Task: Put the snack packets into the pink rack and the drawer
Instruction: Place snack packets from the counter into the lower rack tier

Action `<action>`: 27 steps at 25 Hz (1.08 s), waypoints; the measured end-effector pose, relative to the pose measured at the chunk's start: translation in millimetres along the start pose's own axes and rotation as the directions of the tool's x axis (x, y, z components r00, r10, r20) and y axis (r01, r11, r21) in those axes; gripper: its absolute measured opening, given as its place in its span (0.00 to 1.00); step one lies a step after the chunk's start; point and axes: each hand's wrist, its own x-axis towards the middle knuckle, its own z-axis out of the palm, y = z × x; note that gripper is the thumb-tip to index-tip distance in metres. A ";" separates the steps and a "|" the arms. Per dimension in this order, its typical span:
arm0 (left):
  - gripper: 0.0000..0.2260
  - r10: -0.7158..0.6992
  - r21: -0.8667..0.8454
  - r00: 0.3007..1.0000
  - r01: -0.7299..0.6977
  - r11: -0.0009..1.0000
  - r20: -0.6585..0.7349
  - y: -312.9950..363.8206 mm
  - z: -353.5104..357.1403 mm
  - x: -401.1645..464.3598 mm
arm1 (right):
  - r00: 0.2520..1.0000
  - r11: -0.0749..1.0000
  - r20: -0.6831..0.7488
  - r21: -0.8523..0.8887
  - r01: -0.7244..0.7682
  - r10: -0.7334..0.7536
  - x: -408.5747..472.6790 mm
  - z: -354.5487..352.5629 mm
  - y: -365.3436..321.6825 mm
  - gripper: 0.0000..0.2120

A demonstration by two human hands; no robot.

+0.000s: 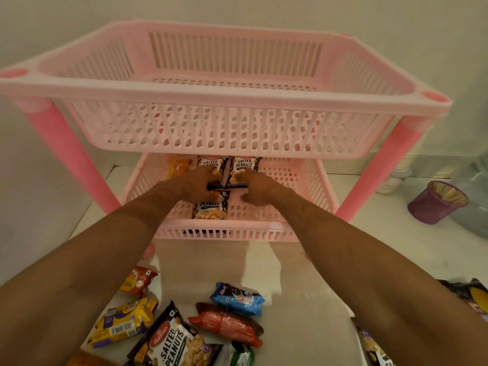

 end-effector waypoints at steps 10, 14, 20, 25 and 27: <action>0.30 -0.021 -0.294 0.943 -0.083 0.952 -0.333 54.7 7.3 -62.3 | 0.903 0.960 -0.425 0.274 0.065 0.060 -107.6 -7.3 -9.9 0.20; 0.29 0.022 -0.218 0.920 -0.117 0.969 -0.392 97.7 32.3 -101.2 | 0.825 0.917 -0.554 0.378 0.127 0.115 -180.6 9.2 6.6 0.18; 0.24 0.060 0.004 0.849 -0.068 0.998 -0.525 127.2 68.6 -125.2 | 0.731 0.867 -0.609 0.496 0.046 0.309 -277.1 42.3 62.4 0.14; 0.31 0.011 0.053 0.822 0.023 0.998 -0.569 138.4 89.8 -123.4 | 0.577 0.742 -0.569 0.662 -0.102 0.586 -347.5 65.6 132.0 0.13; 0.34 0.042 0.080 0.819 0.005 0.997 -0.573 135.0 91.3 -121.5 | 0.494 0.649 -0.509 0.745 -0.158 0.705 -372.2 72.7 163.0 0.14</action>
